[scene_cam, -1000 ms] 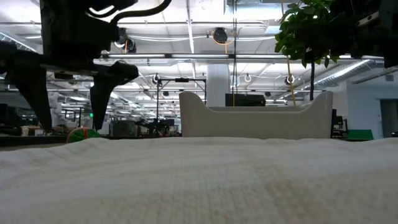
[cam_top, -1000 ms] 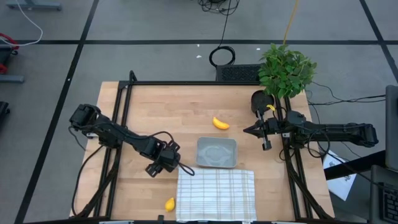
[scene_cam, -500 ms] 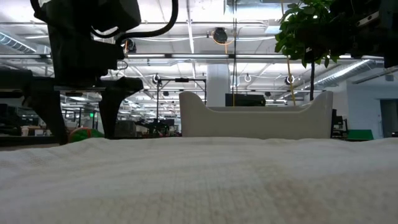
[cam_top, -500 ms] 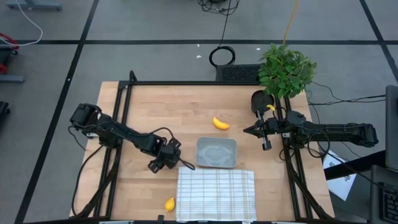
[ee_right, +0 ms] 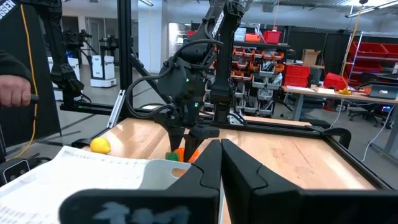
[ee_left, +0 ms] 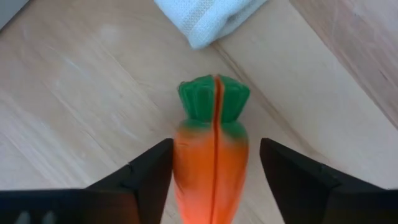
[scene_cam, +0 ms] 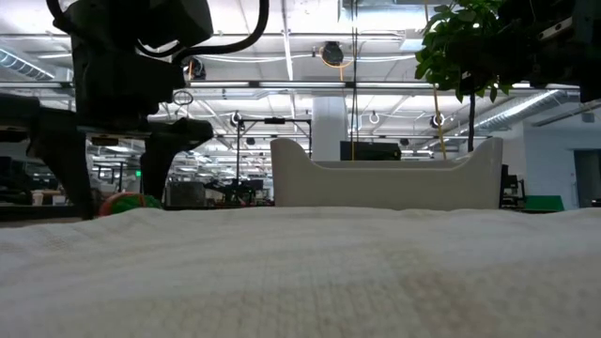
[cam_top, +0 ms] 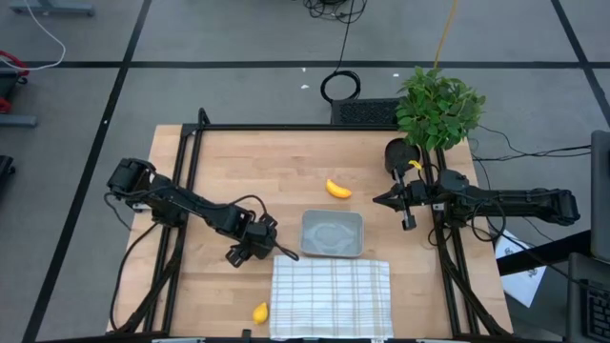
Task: Pick and placing Produce into tupperware
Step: Put the orange carrot into the gray bin
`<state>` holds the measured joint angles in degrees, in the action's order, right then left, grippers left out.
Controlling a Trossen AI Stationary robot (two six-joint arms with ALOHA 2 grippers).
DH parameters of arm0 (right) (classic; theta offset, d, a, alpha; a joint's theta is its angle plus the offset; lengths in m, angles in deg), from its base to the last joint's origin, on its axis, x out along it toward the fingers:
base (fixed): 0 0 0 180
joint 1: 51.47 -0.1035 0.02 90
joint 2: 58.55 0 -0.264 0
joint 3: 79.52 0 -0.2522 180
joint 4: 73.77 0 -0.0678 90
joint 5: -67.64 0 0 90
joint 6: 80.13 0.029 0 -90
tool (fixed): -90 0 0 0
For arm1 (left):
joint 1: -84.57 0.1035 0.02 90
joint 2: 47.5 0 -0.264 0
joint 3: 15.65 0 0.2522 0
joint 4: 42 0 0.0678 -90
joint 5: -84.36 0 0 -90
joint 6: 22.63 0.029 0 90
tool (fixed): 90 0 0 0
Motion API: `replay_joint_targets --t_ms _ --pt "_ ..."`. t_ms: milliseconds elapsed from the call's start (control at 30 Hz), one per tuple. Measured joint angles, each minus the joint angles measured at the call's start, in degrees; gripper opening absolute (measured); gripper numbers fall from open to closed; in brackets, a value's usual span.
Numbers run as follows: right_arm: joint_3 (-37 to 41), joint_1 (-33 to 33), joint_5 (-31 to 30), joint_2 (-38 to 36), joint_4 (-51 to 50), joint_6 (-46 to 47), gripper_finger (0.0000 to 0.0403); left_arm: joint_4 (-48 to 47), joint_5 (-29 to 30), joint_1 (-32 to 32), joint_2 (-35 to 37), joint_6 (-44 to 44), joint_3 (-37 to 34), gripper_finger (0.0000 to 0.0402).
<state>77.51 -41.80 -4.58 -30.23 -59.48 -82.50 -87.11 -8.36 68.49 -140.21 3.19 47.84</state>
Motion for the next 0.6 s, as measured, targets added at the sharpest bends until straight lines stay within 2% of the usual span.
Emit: replay_joint_targets --t_ms 200,300,600 --pt "0.01 0.00 0.00 0.00 0.00 0.00 0.0000 0.36 0.02 0.00 0.04 -0.04 0.00 0.0172" --pt "0.00 -0.01 -0.01 0.00 0.00 -0.01 0.0000 0.78 0.06 0.00 0.04 -0.46 0.00 0.0153" --pt "0.00 -0.01 -0.02 0.00 0.00 -0.01 0.0000 1.36 0.81 -0.01 0.04 -0.84 0.08 0.0161"
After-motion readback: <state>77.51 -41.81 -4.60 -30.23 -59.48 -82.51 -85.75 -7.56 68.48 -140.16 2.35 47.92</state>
